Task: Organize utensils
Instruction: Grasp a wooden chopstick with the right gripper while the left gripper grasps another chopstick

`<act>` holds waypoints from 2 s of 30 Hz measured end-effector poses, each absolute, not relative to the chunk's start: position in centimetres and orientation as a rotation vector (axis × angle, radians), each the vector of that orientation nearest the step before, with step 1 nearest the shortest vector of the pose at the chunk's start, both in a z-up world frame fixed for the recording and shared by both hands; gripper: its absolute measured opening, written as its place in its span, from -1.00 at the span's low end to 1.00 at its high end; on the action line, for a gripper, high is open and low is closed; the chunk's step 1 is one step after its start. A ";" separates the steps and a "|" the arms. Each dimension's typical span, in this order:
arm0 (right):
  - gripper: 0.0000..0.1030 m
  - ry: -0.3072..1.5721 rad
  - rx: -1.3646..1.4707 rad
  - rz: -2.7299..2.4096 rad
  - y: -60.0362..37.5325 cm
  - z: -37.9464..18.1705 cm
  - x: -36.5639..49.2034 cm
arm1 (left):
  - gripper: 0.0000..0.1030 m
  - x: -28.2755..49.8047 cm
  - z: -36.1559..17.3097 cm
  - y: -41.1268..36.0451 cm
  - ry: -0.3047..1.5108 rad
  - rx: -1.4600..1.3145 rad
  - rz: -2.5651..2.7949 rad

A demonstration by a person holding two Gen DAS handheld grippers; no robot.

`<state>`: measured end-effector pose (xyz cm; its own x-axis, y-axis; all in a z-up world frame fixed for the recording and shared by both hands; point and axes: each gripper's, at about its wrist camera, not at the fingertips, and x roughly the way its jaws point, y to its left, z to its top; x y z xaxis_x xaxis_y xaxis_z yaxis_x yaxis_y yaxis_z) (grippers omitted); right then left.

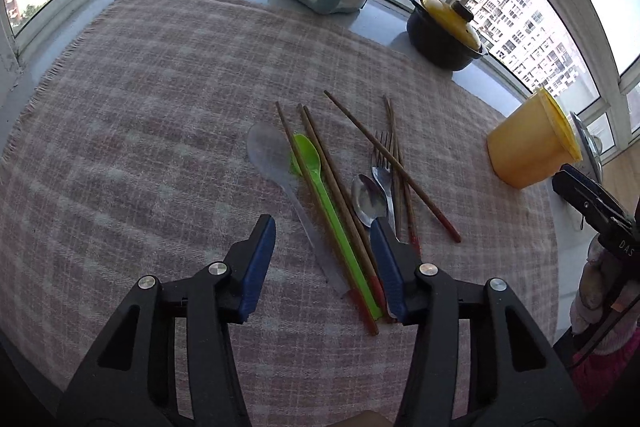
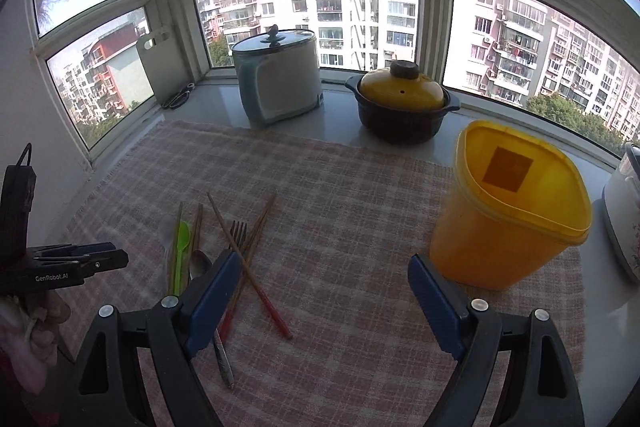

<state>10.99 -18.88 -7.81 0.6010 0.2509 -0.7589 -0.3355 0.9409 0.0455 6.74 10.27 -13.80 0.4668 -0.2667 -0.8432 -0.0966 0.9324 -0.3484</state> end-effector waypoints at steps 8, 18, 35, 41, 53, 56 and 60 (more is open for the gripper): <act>0.18 1.004 -0.139 0.446 -16.2 -11.4 14.1 | -0.30 7.4 -15.3 11.3 1.095 -0.411 -0.069; -0.21 1.087 -0.223 0.567 -11.7 -14.1 16.5 | -0.62 9.8 -16.4 11.4 1.107 -0.429 -0.067; -0.31 1.160 -0.308 0.661 -8.2 -17.2 18.7 | -0.62 13.3 -18.6 10.4 1.163 -0.417 -0.055; -0.37 1.170 -0.344 0.677 -7.1 -18.1 19.0 | -0.62 14.0 -19.2 10.4 1.173 -0.418 -0.027; -0.54 1.175 -0.397 0.679 -5.7 -19.0 19.9 | -0.82 14.4 -19.5 10.7 1.157 -0.411 -0.006; -0.69 1.172 -0.420 0.681 -5.4 -19.0 19.9 | -0.83 14.4 -19.6 10.8 1.152 -0.422 -0.010; -0.87 1.173 -0.399 0.686 -5.8 -18.9 19.8 | -0.85 14.1 -19.5 11.2 1.151 -0.447 -0.013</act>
<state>19.79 -5.80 -18.90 0.2208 0.2815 -0.9338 -0.6762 0.7341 0.0614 14.11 11.17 -19.53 0.4179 -0.2361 -0.8773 -0.2160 0.9121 -0.3483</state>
